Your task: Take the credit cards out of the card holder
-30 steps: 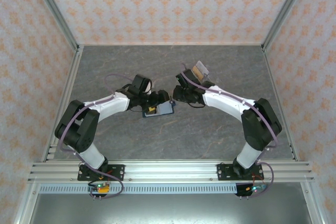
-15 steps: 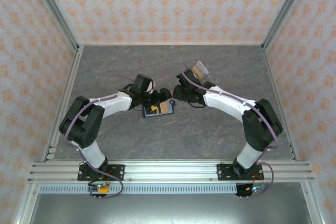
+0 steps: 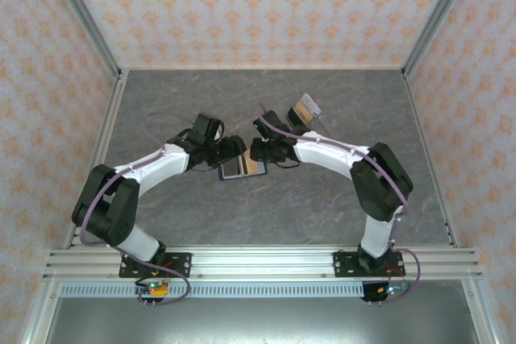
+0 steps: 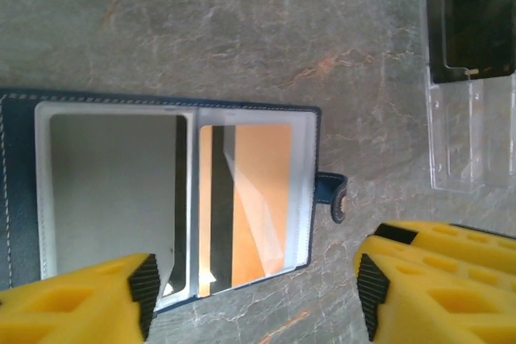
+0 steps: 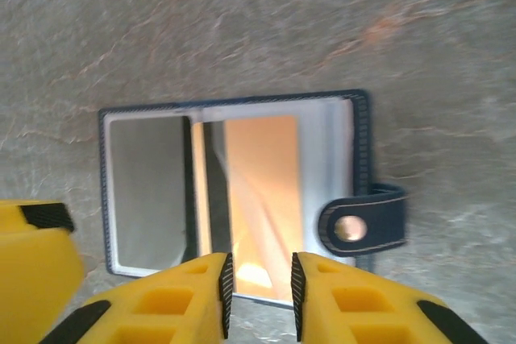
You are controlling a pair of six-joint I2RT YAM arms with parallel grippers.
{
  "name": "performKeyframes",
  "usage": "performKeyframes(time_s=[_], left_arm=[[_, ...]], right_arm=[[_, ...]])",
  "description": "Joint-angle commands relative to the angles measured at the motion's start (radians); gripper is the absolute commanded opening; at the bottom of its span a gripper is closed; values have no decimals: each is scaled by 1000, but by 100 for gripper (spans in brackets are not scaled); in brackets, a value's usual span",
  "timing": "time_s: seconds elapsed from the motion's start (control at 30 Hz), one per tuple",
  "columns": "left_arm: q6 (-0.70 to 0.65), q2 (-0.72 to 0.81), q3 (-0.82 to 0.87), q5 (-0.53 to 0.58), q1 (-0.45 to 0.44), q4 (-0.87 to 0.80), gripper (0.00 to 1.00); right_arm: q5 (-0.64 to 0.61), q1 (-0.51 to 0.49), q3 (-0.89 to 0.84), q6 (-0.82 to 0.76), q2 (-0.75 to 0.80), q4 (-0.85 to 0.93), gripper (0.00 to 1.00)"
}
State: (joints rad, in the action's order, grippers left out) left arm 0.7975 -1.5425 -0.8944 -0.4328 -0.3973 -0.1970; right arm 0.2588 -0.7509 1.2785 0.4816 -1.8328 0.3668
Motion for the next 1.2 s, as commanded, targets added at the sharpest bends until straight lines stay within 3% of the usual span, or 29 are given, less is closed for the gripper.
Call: performKeyframes(time_s=[0.0, 0.2, 0.37, 1.17], left_arm=[[-2, -15, 30, 4, 0, 1, 59], [20, -67, 29, -61, -1, 65, 42], [42, -111, 28, -101, -1, 108, 35], [9, -208, -2, -153, -1, 129, 24]], right_arm=[[2, -5, 33, 4, -43, 42, 28], [21, -5, 48, 24, -95, 61, 27], [27, -4, 56, 31, -120, 66, 26], [27, 13, 79, 35, -180, 112, 26]])
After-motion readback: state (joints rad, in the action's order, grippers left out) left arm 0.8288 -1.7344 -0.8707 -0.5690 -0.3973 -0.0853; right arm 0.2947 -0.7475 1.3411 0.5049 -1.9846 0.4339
